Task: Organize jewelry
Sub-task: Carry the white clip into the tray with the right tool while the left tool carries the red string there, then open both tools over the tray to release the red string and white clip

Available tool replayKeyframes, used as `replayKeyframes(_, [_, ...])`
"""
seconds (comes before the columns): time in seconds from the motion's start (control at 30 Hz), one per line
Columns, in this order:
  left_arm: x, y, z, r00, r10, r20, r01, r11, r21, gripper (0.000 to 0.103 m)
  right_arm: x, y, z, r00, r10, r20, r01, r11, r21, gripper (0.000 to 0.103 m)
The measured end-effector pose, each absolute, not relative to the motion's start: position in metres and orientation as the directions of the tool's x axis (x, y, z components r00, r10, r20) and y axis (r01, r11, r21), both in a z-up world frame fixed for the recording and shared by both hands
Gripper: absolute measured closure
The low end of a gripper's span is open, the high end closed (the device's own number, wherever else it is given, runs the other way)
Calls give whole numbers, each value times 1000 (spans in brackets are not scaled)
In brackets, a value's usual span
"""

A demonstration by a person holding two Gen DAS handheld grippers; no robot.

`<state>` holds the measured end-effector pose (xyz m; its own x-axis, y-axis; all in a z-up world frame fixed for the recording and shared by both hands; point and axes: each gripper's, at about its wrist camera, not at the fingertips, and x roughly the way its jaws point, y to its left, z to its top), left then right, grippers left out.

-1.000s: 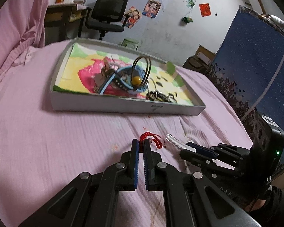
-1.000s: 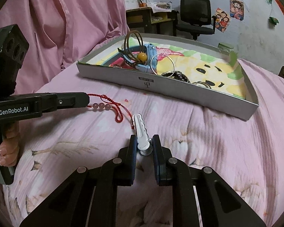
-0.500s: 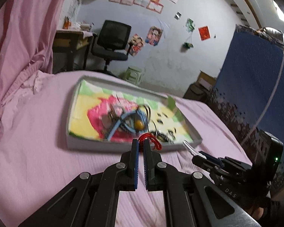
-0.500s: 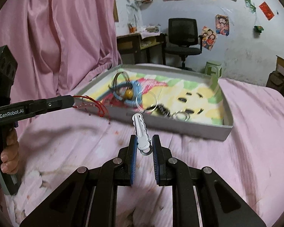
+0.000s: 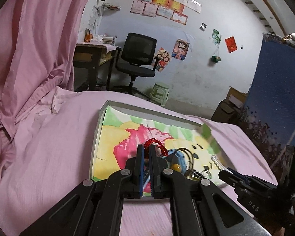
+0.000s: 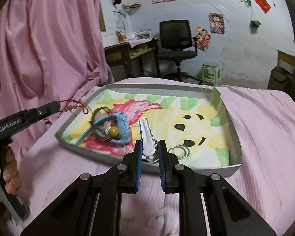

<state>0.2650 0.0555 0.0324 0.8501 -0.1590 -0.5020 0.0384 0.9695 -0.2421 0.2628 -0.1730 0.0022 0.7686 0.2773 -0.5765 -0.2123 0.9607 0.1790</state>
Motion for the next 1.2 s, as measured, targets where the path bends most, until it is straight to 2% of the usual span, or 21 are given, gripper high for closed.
replayKeyframes(0.37, [289, 62, 17, 818, -90, -569, -41, 976, -212, 98, 295, -161, -11, 747, 228, -624, -162, 973, 162, 89])
replayKeyframes(1.2, [315, 54, -5, 732, -78, -677, -60, 982, -177, 98, 319, -157, -31, 689, 228, -688, -155, 974, 167, 89])
